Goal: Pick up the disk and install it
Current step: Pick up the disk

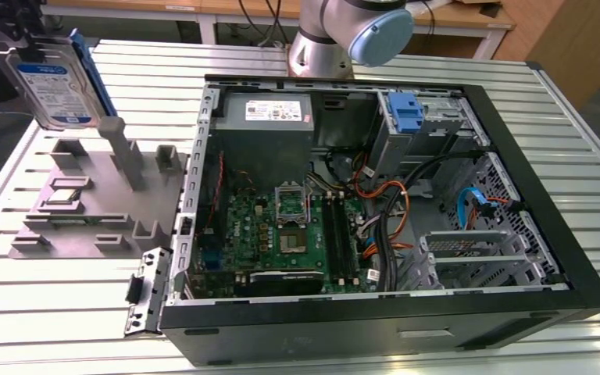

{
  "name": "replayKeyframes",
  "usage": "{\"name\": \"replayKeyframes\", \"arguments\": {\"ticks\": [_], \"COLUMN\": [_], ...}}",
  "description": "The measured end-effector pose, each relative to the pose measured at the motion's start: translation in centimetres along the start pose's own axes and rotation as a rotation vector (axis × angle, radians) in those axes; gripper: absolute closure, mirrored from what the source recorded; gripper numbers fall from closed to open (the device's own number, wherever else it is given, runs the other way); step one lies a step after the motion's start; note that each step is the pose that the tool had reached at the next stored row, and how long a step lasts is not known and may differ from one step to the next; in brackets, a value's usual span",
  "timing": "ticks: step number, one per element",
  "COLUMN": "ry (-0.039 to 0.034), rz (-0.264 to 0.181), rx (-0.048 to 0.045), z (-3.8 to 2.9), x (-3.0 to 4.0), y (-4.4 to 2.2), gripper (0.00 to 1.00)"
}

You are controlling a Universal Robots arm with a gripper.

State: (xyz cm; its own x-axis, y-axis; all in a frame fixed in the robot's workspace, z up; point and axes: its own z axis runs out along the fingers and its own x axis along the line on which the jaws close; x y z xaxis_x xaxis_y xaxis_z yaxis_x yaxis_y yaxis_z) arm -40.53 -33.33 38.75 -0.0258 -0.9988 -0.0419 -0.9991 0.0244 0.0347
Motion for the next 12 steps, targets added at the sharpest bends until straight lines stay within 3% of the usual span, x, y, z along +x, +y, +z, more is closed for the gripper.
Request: {"name": "replayKeyframes", "arguments": {"ticks": [12], "ry": [0.0], "rz": [0.0], "rx": [-0.0001], "z": [-0.4], "x": [-0.02], "y": [0.01], "gripper": [0.65]}}
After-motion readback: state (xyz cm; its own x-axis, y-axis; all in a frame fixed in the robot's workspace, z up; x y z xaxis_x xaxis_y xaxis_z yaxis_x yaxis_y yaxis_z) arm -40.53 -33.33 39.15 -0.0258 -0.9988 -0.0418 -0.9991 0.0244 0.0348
